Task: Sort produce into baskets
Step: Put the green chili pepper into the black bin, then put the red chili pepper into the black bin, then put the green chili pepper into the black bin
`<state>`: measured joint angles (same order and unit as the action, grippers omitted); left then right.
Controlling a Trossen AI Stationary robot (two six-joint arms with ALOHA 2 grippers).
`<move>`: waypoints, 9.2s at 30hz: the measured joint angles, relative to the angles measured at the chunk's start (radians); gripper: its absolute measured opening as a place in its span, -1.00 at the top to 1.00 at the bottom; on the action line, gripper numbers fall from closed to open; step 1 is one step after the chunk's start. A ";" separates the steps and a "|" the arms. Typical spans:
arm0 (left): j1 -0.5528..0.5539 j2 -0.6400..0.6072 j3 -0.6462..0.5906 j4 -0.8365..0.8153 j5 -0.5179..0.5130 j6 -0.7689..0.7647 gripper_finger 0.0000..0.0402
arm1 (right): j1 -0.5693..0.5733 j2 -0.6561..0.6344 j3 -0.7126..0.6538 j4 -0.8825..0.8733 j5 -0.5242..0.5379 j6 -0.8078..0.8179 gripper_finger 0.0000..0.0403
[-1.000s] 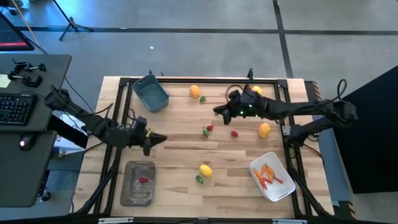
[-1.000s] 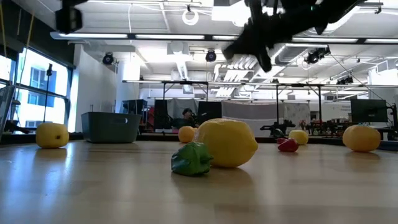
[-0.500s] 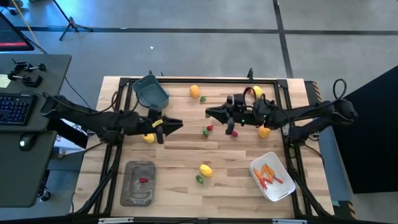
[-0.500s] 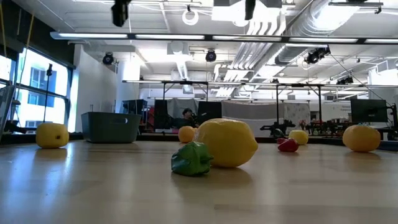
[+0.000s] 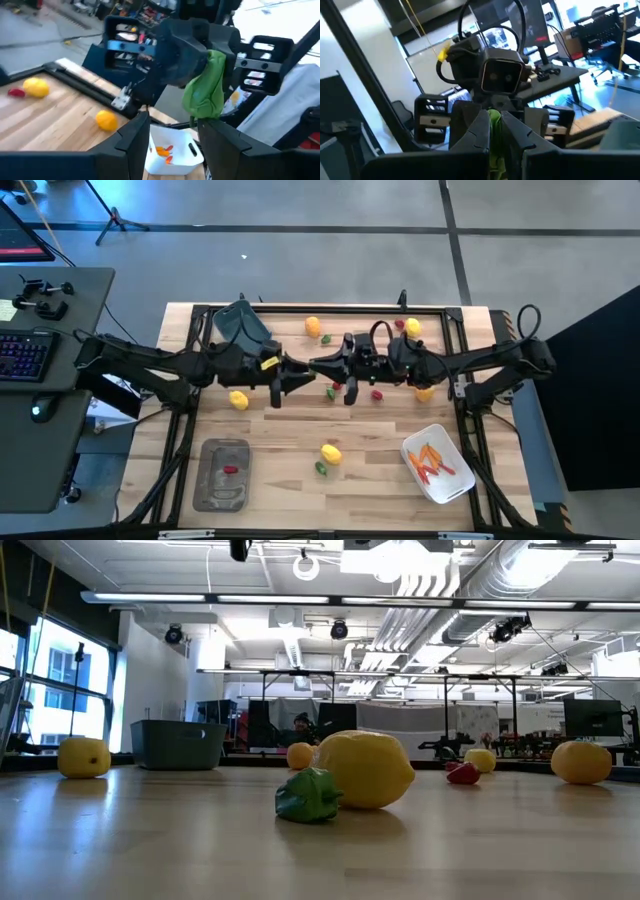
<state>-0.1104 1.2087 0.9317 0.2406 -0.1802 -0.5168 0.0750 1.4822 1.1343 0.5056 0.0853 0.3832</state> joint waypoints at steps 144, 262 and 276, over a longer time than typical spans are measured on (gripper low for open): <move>-0.804 -0.255 -0.110 -1.061 -0.068 -0.641 0.84 | -0.214 0.356 0.003 -0.801 -0.124 -0.473 0.95; -0.768 -0.607 -0.351 -1.060 -0.713 -0.705 1.00 | -0.341 0.593 0.497 -1.033 0.019 0.136 0.97; -0.670 -0.605 -0.351 -1.075 -0.691 -0.684 1.00 | -0.503 0.617 0.493 -1.106 -0.050 -0.124 -0.18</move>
<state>-0.7804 0.6037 0.5804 -0.8341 -0.8707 -1.2007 -0.4280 2.0992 1.6272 -0.6004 0.0351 0.2596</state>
